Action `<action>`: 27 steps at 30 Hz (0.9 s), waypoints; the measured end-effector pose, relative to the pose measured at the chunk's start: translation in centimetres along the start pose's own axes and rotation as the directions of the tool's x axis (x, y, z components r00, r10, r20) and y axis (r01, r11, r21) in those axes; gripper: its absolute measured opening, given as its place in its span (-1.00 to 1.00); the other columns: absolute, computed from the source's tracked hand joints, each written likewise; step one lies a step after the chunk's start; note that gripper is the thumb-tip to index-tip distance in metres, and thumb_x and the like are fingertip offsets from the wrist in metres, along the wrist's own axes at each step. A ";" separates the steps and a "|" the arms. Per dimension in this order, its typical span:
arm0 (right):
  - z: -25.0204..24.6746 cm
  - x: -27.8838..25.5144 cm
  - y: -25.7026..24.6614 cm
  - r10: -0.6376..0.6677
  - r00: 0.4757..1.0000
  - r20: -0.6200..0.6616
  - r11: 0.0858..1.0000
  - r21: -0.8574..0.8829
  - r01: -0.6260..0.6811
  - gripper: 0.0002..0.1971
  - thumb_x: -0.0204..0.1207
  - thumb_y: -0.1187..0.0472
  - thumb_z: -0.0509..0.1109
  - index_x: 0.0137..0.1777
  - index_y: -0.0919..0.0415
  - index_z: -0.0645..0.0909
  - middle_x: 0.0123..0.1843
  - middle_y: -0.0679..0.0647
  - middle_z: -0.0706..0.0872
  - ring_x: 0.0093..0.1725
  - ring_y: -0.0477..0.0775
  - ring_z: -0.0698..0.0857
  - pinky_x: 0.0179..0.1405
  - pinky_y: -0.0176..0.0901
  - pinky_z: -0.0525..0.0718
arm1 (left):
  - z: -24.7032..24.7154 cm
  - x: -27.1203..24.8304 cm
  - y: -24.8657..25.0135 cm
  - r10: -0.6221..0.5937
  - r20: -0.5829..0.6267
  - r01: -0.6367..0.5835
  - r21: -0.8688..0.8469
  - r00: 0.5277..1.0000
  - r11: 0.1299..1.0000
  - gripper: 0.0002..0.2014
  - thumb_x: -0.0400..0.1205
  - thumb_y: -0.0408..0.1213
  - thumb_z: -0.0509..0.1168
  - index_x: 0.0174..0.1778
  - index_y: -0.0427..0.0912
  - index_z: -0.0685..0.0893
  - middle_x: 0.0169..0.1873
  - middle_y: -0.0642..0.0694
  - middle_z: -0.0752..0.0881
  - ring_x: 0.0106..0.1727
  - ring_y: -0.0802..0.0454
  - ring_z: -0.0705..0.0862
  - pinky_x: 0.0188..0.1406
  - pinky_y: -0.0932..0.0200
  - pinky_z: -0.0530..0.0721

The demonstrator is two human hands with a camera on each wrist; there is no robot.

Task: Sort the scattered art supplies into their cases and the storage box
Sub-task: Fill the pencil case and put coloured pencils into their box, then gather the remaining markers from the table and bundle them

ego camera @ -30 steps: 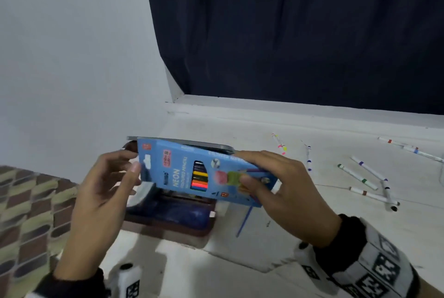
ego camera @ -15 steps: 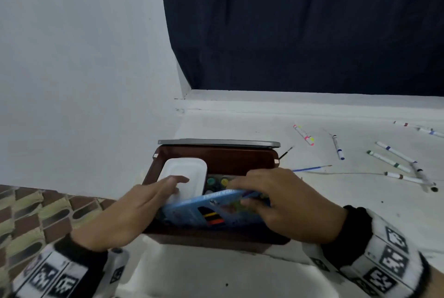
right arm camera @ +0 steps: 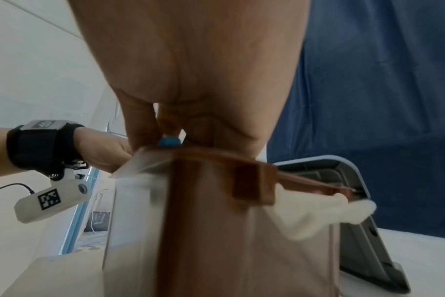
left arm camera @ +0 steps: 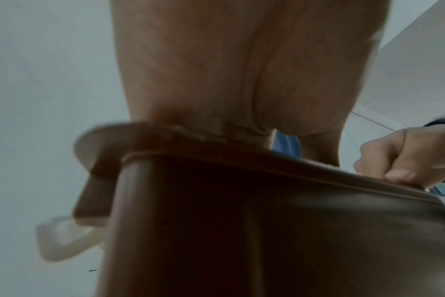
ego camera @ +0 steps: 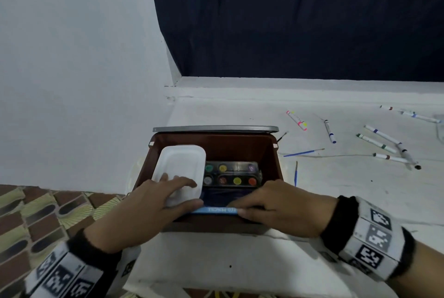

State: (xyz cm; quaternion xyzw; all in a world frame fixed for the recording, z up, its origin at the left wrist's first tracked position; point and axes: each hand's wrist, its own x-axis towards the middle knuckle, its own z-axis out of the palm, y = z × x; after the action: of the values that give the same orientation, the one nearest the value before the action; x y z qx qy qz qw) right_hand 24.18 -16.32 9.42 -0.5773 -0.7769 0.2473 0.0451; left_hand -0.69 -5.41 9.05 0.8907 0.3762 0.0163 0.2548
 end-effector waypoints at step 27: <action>1.1 -2.8 1.0 0.033 0.927 -0.373 0.918 0.378 0.120 -0.73 0.74 0.12 0.24 0.16 0.18 0.77 0.02 -0.03 0.77 0.07 -0.03 0.74 0.11 0.02 0.67 | 2.4 0.1 0.6 0.290 -0.363 -0.350 -0.112 0.886 0.930 -0.67 0.57 0.16 0.44 0.20 0.16 0.75 0.06 0.26 0.79 0.09 0.32 0.74 0.11 0.30 0.74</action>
State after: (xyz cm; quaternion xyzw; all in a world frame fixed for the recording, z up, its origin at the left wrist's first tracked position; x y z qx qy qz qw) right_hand 25.56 -19.09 8.66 -0.5749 -0.7012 0.2834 0.3122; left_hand 0.34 -6.75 7.19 0.8986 0.2590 0.2443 0.2565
